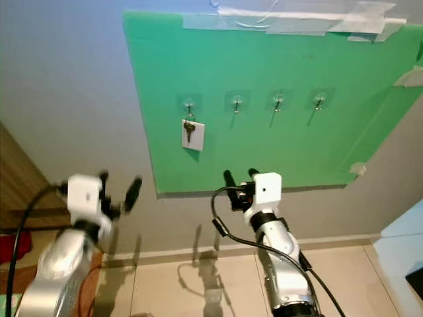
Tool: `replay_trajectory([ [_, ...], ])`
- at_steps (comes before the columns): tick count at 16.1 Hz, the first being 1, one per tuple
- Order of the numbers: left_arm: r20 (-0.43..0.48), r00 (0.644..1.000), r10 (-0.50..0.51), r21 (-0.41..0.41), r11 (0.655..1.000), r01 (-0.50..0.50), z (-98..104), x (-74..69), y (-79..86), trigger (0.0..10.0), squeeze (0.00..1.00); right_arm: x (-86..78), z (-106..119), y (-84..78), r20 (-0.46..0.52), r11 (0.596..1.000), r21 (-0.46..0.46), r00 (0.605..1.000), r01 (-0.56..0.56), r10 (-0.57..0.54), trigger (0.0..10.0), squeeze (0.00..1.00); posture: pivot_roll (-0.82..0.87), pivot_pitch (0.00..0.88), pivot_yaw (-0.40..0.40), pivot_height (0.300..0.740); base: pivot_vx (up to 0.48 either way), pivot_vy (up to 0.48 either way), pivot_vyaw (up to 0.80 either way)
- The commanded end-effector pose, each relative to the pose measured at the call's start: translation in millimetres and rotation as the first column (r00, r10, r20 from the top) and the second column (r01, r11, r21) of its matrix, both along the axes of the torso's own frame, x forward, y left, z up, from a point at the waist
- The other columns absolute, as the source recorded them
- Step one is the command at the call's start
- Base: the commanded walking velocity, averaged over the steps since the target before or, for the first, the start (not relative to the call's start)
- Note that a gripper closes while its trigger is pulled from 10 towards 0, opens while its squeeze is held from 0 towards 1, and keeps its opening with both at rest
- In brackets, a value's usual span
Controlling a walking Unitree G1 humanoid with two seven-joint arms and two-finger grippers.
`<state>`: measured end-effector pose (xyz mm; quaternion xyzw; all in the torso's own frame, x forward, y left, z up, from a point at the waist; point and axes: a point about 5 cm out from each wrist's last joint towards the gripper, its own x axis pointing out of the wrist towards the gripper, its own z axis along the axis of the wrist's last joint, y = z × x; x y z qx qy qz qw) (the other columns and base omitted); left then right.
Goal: Hang keys on a hook
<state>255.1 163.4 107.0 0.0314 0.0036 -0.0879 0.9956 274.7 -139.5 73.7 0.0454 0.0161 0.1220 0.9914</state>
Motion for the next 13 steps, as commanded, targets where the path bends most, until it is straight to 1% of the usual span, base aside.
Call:
replay_trajectory([
  [1, -0.008, 1.0, -0.001, 0.0, 1.0, 0.001, 0.5, 4.1, -0.6, 10.0, 0.0, 3.9, 1.9, -3.6, -0.004, 1.0, 0.001, 1.0, 0.009, -0.009, 10.0, 0.0, 0.03, 0.0, 0.001, 0.736, 0.0, 0.0, 0.0],
  [3, -0.001, 1.0, -0.01, 0.036, 0.999, 0.01, 1.8, 8.1, -3.6, 10.0, 0.0, 6.0, 5.2, -4.6, -0.006, 1.0, -0.009, 1.0, 0.005, -0.005, 10.0, 0.0, 0.01, 0.0, 0.0, 0.736, 0.0, 0.0, 0.0],
  [5, 0.0, 1.0, 0.0, 0.038, 0.999, 0.0, 2.4, 10.8, -6.9, 10.0, 0.0, 7.3, 6.1, -4.9, -0.016, 1.0, -0.017, 1.0, -0.005, 0.005, 10.0, 0.0, 0.0, 0.0, -0.001, 0.736, 0.0, 0.0, 0.0],
  [9, -0.001, 1.0, -0.015, 0.038, 0.999, 0.015, 2.6, 13.2, -10.1, 10.0, 0.0, 7.3, 1.6, -4.4, -0.043, 1.0, -0.017, 0.999, -0.007, 0.006, 10.0, 0.0, 0.0, 0.0, 0.003, 0.736, 0.0, 0.0, 0.0],
  [11, -0.007, 1.0, -0.026, 0.027, 0.999, 0.027, 1.5, 13.5, -12.3, 10.0, 0.0, 9.5, 0.8, -7.3, -0.055, 1.0, -0.009, 0.998, 0.009, -0.009, 10.0, 0.0, 0.0, 0.0, 0.004, 0.736, 0.0, 0.48, 0.0],
  [12, -0.005, 0.999, -0.036, 0.032, 0.999, 0.036, 1.8, 14.4, -15.0, 10.0, 0.0, 11.6, 1.9, -11.1, -0.056, 0.999, -0.005, 0.998, 0.036, -0.036, 10.0, 0.0, 0.0, 0.0, 0.007, 0.736, 0.0, 0.48, 0.0],
  [13, -0.004, 0.999, -0.039, 0.034, 0.999, 0.039, 2.2, 14.6, -15.9, 10.0, 0.0, 11.9, 2.3, -12.0, -0.057, 0.999, -0.007, 0.998, 0.04, -0.04, 10.0, 0.0, -0.01, 0.0, 0.009, 0.736, 0.0, 0.48, 0.0],
])
